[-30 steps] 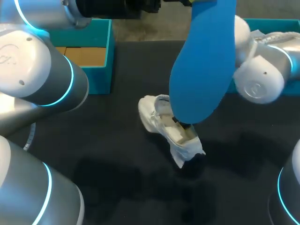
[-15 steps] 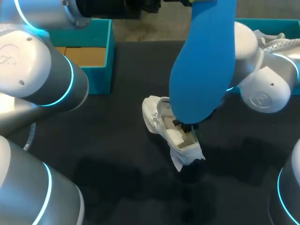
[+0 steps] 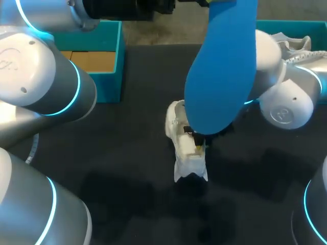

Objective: Take the shoe out of the shoebox, open the shoe tongue, remove and reinsert the insole, then place the shoe into the shoebox

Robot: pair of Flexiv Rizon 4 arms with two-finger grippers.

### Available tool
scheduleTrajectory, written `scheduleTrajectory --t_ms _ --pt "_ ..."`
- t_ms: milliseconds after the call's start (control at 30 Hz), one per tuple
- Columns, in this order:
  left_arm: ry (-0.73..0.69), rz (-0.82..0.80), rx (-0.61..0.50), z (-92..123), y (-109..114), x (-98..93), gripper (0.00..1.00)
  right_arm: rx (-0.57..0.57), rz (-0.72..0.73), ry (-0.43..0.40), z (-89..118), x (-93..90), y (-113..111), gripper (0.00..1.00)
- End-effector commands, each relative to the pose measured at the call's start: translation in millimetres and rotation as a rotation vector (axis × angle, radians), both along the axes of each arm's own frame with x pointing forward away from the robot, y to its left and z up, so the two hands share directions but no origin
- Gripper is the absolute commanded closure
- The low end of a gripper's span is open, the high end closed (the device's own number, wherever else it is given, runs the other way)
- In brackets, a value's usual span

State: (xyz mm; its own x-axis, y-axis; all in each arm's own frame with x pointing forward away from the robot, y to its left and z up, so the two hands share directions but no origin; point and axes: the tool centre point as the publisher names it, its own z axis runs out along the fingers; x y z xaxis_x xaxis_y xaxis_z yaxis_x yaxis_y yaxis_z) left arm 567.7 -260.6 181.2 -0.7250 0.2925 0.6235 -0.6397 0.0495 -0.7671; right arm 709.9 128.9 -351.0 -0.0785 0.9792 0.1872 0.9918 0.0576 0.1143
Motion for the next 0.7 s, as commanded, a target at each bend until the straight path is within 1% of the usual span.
scheduleTrajectory --t_ms 33,100,167,267,600,700 --pt "0.0 0.002 0.002 -0.3 0.3 -0.8 1.0 0.007 -0.078 -0.017 -3.2 -7.9 1.3 1.0" --pt "0.0 0.002 0.002 -0.3 0.3 -0.8 1.0 0.005 -0.1 -0.011 -5.2 -8.8 2.0 1.0" --pt "0.0 0.002 0.002 -0.3 0.3 -0.8 1.0 0.024 -0.08 -0.022 -7.6 -8.7 3.4 1.0" --pt "0.0 0.002 0.002 -0.3 0.3 -0.8 1.0 0.029 -0.066 -0.018 -12.6 -7.4 5.7 1.0" --pt "0.0 0.002 0.002 -0.3 0.3 -0.8 1.0 0.057 -0.045 0.005 -33.4 1.6 9.2 1.0" --pt "0.0 0.002 0.002 -0.3 0.3 -0.8 1.0 0.067 -0.045 0.009 -36.3 3.3 10.0 1.0"
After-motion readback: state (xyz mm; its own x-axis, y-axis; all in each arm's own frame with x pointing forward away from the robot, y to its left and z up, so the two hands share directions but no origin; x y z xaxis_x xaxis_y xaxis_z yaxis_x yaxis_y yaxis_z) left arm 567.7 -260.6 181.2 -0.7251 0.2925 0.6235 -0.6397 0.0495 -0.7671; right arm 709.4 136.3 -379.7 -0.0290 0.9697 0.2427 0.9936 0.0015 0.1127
